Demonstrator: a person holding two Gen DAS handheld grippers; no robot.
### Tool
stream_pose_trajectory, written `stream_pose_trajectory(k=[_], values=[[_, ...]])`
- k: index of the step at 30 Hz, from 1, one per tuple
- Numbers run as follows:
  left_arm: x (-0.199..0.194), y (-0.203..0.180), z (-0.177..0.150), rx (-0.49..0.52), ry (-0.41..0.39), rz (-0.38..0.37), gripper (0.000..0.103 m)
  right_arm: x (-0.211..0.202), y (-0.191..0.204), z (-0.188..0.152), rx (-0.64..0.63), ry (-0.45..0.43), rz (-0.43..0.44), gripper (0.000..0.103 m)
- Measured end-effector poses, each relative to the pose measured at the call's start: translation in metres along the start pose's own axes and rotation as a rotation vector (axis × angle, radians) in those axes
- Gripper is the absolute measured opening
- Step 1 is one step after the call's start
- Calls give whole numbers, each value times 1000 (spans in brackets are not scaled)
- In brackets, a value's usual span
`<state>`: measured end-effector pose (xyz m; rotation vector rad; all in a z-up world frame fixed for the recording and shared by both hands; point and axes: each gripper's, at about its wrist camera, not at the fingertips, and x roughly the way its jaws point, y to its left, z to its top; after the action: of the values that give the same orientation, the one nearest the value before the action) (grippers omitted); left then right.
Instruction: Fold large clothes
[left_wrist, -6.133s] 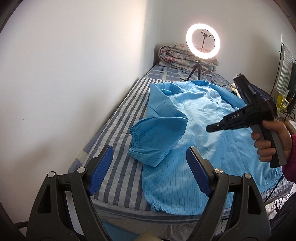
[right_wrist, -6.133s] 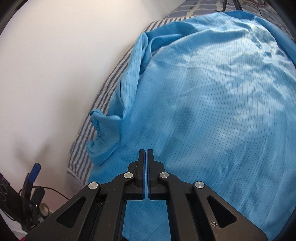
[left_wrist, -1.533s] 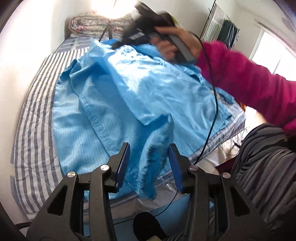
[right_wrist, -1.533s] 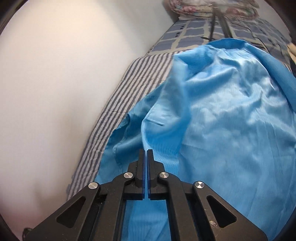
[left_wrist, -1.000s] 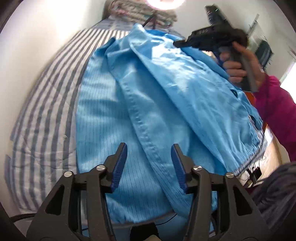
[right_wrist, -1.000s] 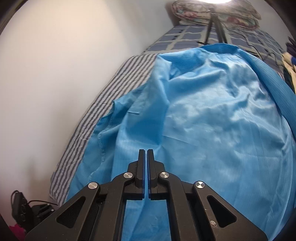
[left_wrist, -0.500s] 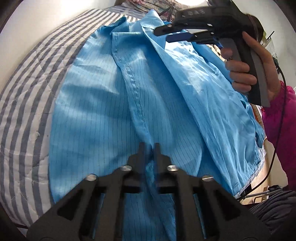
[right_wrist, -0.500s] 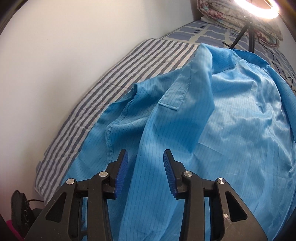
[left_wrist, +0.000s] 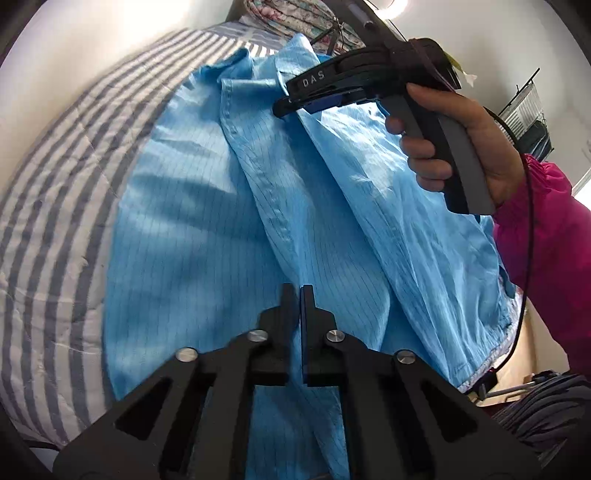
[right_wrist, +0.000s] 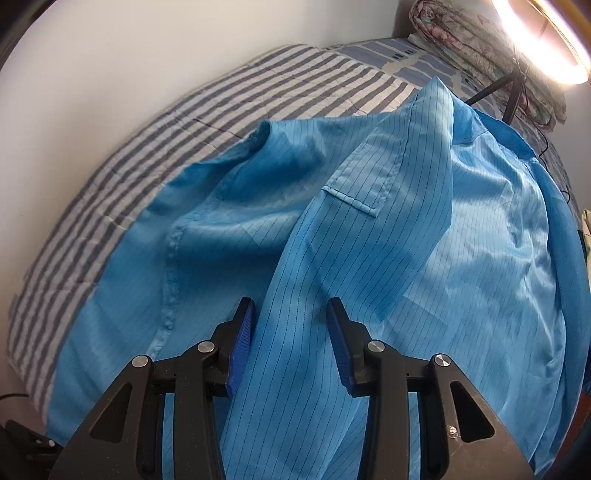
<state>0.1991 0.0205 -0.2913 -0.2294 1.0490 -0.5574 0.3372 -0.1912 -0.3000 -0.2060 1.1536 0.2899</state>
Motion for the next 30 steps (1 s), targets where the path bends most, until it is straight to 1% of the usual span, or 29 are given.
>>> stream_pose_trajectory(k=[1,2,3,4,5,6,8,11,13,16,19,22,25,28,30], values=[[2,1,0,-11,7,-3,1,0,-1,0,3,0,3,28],[4,1,0,-14,19,-10,10,0,-2,0,8,5,9,12],[7,-1,0,-12,25,-10,18,1,-4,-1,14,11,13,7],[10,-2,0,-12,24,7,35,0,-4,0,19,9,19,7],[11,-3,0,-12,15,10,36,-1,-6,0,21,5,22,4],[13,-6,0,-3,4,27,36,-2,-6,0,22,4,23,3],[18,-11,-1,39,6,86,0,-5,-9,-1,34,-5,41,1],[16,-11,0,27,-9,96,0,-14,-17,-1,66,-33,59,0],[5,-9,0,26,-38,114,0,-23,-24,-3,100,-57,81,0],[-14,-2,-5,37,-60,133,0,-41,-39,-13,159,-97,128,0],[-32,7,-12,50,-59,141,0,-54,-53,-29,204,-120,165,0],[-41,16,-18,53,-46,157,0,-62,-65,-55,272,-126,210,0],[-46,22,-25,51,-33,164,0,-59,-79,-80,340,-113,237,0],[-48,25,-27,58,-23,168,0,-45,-88,-107,392,-62,259,0],[-51,25,-30,67,-19,178,0,-35,-88,-120,397,-17,274,0]])
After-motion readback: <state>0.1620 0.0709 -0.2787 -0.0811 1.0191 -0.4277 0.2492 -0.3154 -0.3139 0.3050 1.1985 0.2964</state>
